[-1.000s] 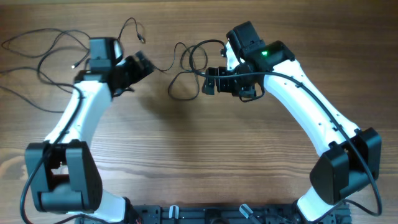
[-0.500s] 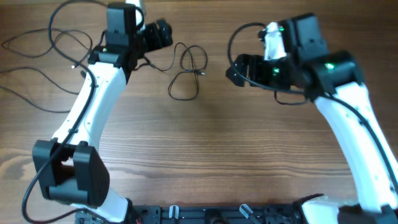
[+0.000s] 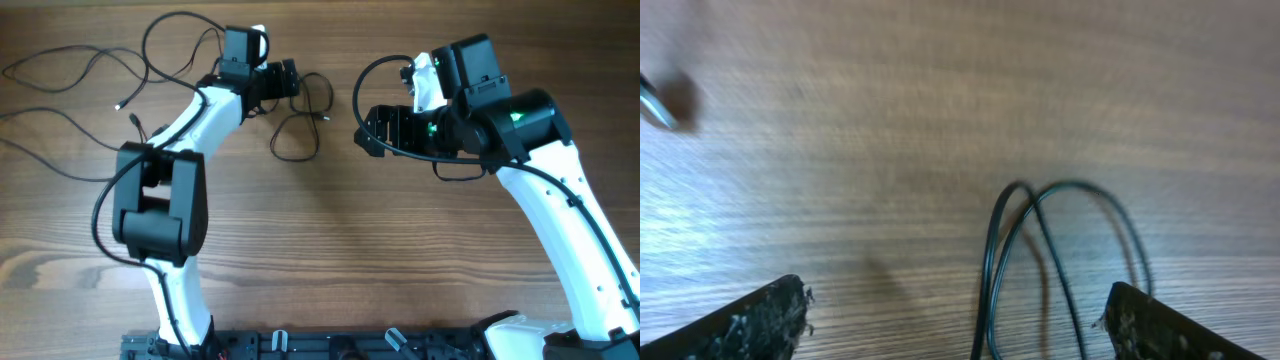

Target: Untangle cables

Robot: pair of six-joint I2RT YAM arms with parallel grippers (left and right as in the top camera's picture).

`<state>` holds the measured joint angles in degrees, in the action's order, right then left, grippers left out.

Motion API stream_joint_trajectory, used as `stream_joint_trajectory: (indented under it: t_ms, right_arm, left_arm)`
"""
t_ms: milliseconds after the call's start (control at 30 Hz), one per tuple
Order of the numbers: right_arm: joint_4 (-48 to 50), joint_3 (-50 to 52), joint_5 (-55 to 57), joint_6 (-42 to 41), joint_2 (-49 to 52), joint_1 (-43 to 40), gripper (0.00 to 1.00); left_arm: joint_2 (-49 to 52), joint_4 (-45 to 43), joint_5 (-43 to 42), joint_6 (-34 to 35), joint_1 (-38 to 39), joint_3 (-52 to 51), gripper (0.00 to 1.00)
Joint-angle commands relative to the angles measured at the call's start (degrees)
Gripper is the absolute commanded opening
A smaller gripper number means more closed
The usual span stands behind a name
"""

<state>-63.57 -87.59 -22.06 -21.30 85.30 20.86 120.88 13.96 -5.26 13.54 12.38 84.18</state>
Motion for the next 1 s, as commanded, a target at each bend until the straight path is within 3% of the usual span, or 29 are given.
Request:
stream_joint_trajectory:
  t_ms: [0, 33, 100, 233, 333, 600, 833, 967]
  right_arm:
    - [0.5, 0.3, 0.2, 0.3, 0.8, 0.2, 1.00]
    - [0.5, 0.3, 0.2, 0.3, 0.8, 0.2, 1.00]
    - [0.5, 0.3, 0.1, 0.3, 0.8, 0.2, 1.00]
    - [0.0, 0.3, 0.2, 0.3, 0.8, 0.2, 1.00]
    - [-0.7, 0.3, 0.2, 0.3, 0.8, 0.2, 1.00]
    - [-2.3, 0.3, 0.2, 0.3, 0.8, 0.2, 1.00]
    - [1.0, 2.5, 0.2, -1.3, 1.3, 0.2, 1.00]
    - [2.7, 4.0, 0.2, -4.0, 1.9, 0.2, 1.00]
  left_arm:
    - [1.8, 0.3, -0.7, -1.4, 2.0, 0.0, 0.91]
    - [2.1, 0.5, -0.7, -1.4, 2.4, 0.0, 0.87]
    - [2.3, 0.8, -0.6, -1.4, 3.0, 0.0, 0.69]
    - [2.3, 1.4, -0.6, -1.3, 3.2, 0.0, 0.22]
    - [2.3, 2.5, -0.6, -1.3, 3.1, 0.0, 0.04]
    - [-0.4, 6.6, -3.3, -0.6, 3.2, 0.1, 0.04]
    - [-16.7, 8.2, -24.9, 3.4, 3.3, 0.1, 0.04]
    - [-26.4, 8.7, -27.3, 9.9, 3.4, 0.1, 0.04]
